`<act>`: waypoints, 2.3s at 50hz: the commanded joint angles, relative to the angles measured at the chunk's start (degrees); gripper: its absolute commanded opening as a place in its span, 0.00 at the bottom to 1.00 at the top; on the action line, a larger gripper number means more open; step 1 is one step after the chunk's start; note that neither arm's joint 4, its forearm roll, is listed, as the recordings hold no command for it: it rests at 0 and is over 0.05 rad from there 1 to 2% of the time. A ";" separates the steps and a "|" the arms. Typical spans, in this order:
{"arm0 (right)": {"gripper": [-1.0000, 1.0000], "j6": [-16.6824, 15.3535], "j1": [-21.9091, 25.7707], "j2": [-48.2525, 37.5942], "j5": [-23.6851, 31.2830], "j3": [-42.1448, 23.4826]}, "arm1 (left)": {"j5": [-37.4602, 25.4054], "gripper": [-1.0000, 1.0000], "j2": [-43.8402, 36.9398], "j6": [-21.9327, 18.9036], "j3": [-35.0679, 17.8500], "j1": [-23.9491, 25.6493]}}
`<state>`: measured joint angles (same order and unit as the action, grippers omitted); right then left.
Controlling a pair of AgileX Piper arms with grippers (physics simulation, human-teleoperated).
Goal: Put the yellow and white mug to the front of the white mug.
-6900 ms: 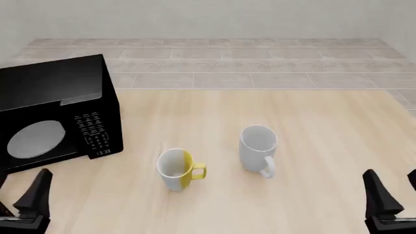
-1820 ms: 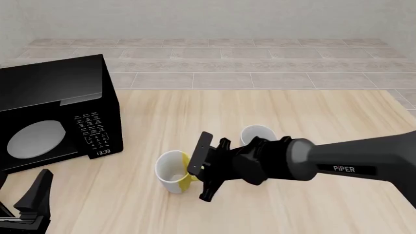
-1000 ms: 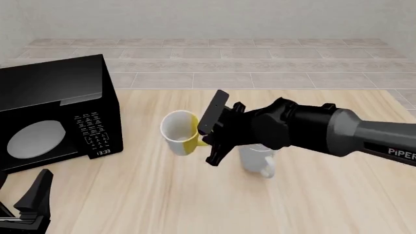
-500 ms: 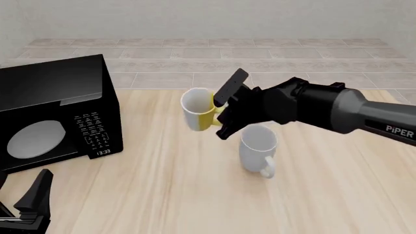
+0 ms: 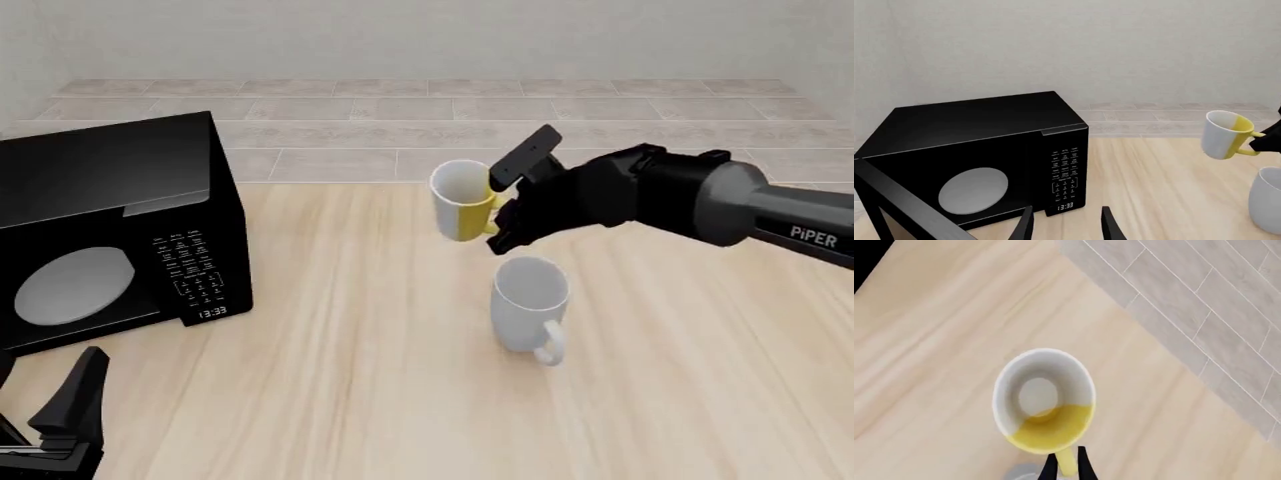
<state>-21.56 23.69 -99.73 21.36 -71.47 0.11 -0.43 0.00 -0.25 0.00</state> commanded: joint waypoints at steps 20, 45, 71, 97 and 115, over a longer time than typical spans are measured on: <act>0.00 2.07 -8.01 -4.79 -1.86 -3.65 | 0.00 1.00 0.00 0.00 0.00 0.00; 0.00 2.46 -13.53 -12.72 -3.80 -9.02 | 0.00 1.00 0.00 0.00 0.00 0.00; 0.00 3.25 -14.27 -17.24 -5.72 -9.62 | 0.00 1.00 0.00 0.00 0.00 0.00; 0.00 3.56 -15.09 -20.81 -5.95 -9.21 | 0.00 1.00 0.00 0.00 0.00 0.00; 0.00 3.95 -15.24 -22.01 -5.86 -9.14 | 0.00 1.00 0.00 0.00 0.00 0.00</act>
<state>-18.26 8.59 -120.26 15.54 -80.61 0.11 -0.43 0.00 -0.25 0.00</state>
